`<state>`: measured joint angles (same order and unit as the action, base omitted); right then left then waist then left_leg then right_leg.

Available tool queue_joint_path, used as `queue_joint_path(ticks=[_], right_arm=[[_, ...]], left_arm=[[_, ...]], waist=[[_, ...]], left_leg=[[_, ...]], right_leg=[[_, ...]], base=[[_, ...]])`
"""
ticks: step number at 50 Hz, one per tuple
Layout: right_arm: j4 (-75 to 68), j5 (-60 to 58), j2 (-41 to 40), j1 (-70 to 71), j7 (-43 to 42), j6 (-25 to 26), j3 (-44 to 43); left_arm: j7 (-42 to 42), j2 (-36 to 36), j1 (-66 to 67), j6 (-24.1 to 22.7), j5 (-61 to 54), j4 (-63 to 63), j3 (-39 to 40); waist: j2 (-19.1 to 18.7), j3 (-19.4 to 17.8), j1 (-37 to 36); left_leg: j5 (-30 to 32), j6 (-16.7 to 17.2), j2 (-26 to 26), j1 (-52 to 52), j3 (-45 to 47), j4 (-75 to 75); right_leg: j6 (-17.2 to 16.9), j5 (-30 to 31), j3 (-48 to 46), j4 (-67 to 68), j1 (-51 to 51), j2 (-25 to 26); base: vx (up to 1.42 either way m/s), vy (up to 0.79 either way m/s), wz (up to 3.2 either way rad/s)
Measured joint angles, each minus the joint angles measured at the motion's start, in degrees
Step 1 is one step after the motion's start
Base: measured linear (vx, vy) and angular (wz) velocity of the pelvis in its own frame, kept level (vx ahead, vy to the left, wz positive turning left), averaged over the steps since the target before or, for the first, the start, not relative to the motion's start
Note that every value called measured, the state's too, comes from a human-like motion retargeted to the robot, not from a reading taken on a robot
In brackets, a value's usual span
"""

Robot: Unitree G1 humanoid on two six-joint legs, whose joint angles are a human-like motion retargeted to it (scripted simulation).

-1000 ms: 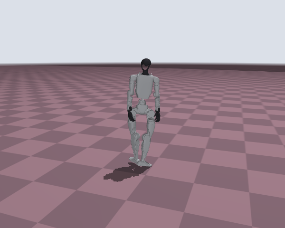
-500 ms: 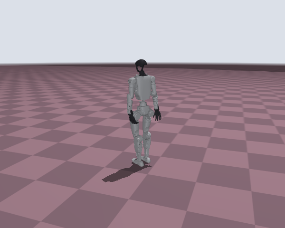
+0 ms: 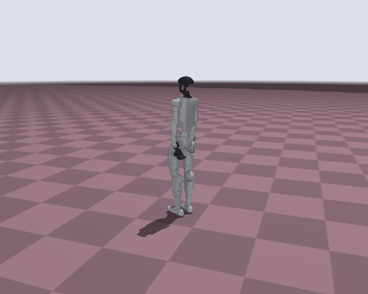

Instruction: In place motions

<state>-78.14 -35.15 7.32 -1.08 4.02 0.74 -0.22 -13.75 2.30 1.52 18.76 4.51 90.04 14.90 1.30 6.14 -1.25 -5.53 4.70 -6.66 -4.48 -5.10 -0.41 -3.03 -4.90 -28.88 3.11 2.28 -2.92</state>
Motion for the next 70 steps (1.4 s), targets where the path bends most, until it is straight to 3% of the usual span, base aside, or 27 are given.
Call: queue_joint_path(ticks=[8,15,23,27,31,32,35,40,50,54,57,60,64,67,70], right_arm=[[-3.81,-1.74,-0.28,-1.35,-0.46,0.6,-0.2],[-6.25,-1.8,0.76,-0.54,-0.45,1.38,-1.96],[-3.06,-2.09,2.73,0.44,-0.43,-0.02,-3.93],[-1.7,1.07,3.23,0.98,-0.42,-0.33,-3.89],[-0.93,5.47,2.79,1.0,0.12,-1.16,-3.22],[-1.09,6.3,2.56,1.05,0.07,-1.46,-3.0],[-2.27,7.12,1.86,0.07,-0.56,-1.66,-2.54],[-8.72,8.28,1.38,-0.41,-2.51,0.01,-3.78],[-13.79,8.47,3.46,-0.96,-3.85,1.76,-5.92],[-14.5,8.77,3.62,-1.53,-3.87,2.31,-6.75],[-15.34,8.82,3.34,-1.5,-3.49,2.97,-7.27],[-15.13,8.59,2.88,-1.33,-2.99,3.52,-7.65],[-13.22,7.88,2.19,-0.82,-1.78,3.35,-6.33],[-12.27,6.53,1.84,-0.17,-0.66,3.51,-5.18],[-11.02,5.64,1.37,0.62,-0.29,3.51,-3.83]], left_arm=[[6.37,1.02,-1.27,-4.18,-3.19,-1.43,-0.96],[9.83,0.87,-3.03,-6.4,-8.08,-1.14,1.14],[9.3,1.32,-1.61,-7.2,-8.17,0.98,0.84],[8.18,1.75,-2.02,-6.47,-6.88,1.7,-1.13],[7.19,2.23,-3.37,-5.94,-5.85,0.74,-2.67],[6.78,2.59,-3.72,-5.87,-5.56,0.3,-2.91],[6.07,3.9,-4.09,-5.63,-4.39,-0.73,-3.66],[5.74,5.01,-3.44,-3.97,-2.16,-1.39,-2.91],[7.11,3.89,-1.12,-3.96,-3.83,0.75,-1.32],[6.67,2.35,-0.53,-3.97,-3.9,0.38,-1.6],[6.47,1.28,-0.16,-4.0,-3.97,-0.61,-2.0],[6.84,-0.14,0.03,-4.66,-4.08,-1.8,-2.29],[5.93,-0.29,-0.19,-5.59,-2.93,-3.79,-3.57],[6.4,-0.08,-0.35,-5.16,-1.18,-4.89,-4.77],[7.4,0.33,-0.53,-5.54,-0.61,-5.82,-5.74]], waist=[[1.37,0.2,0.9],[3.96,-1.48,0.4],[4.92,-1.79,-0.27],[3.6,-2.38,2.65],[1.8,-4.54,6.69],[1.54,-4.9,7.02],[0.4,-4.89,6.93],[-0.63,-3.05,4.58],[-3.44,-0.46,5.46],[-2.86,1.26,5.92],[-3.2,2.66,6.69],[-4.12,3.99,7.7],[-3.7,4.43,8.16],[-1.87,4.26,7.0],[1.18,3.44,6.66]], left_leg=[[-1.41,0.26,0.33,0.41,0.21,1.11],[-3.26,0.08,-0.42,0.63,1.44,5.15],[-5.27,-4.32,-2.21,2.71,-11.0,6.31],[-7.45,-8.84,-2.15,4.35,-3.32,3.82],[-7.96,-7.92,-0.3,5.73,1.72,1.44],[-8.25,-8.2,-0.2,5.73,3.49,1.22],[-8.94,-8.46,0.95,5.8,8.56,0.15],[-10.59,-8.29,2.79,5.02,17.86,-0.55],[-14.02,-5.12,6.26,6.1,35.63,0.14],[-15.0,-3.5,5.46,7.42,41.52,0.13],[-14.89,-2.08,5.97,8.45,44.73,0.18],[-14.23,-0.88,7.26,8.76,46.94,0.92],[-12.16,0.17,8.55,9.58,50.69,3.59],[-8.13,-0.55,9.74,9.86,53.33,8.06],[-3.44,-3.98,10.64,8.1,51.73,15.18]], right_leg=[[-0.07,-0.74,0.72,-0.09,-0.92,0.62],[-0.69,0.78,3.94,2.52,1.37,-1.91],[-0.91,4.36,17.67,5.95,7.18,-2.38],[-0.4,6.83,23.72,6.95,10.34,-0.05],[1.03,10.07,26.69,5.38,11.77,2.35],[1.51,9.86,25.57,5.07,12.22,2.23],[4.11,5.89,10.51,4.44,12.57,-0.96],[4.19,3.37,-12.06,3.9,10.47,-4.69],[4.46,8.37,-27.31,5.59,3.86,-6.2],[1.82,6.67,-27.87,0.55,0.95,-4.81],[4.1,7.26,-23.33,-3.24,2.39,-2.56],[3.8,7.29,-24.7,-4.74,2.58,-1.71],[5.1,5.44,-18.55,-4.33,4.34,-1.19],[5.11,4.68,-16.97,-3.77,4.33,-2.47],[5.0,4.46,-15.44,-3.87,3.59,-5.09]], base=[[0.07,-0.08,0.12],[0.0,0.01,-0.56],[0.0,0.11,-1.66],[-0.14,0.12,-1.48],[-0.28,0.08,-1.28],[-0.28,0.02,-1.99],[-0.19,0.0,-2.13],[-0.05,-0.07,-2.22],[0.12,-0.13,-1.71],[0.27,-0.16,-1.09],[0.33,-0.18,-0.72],[0.37,-0.25,-0.48],[0.3,-0.16,-0.62],[0.32,-0.19,-0.77],[0.29,-0.2,-0.44]])
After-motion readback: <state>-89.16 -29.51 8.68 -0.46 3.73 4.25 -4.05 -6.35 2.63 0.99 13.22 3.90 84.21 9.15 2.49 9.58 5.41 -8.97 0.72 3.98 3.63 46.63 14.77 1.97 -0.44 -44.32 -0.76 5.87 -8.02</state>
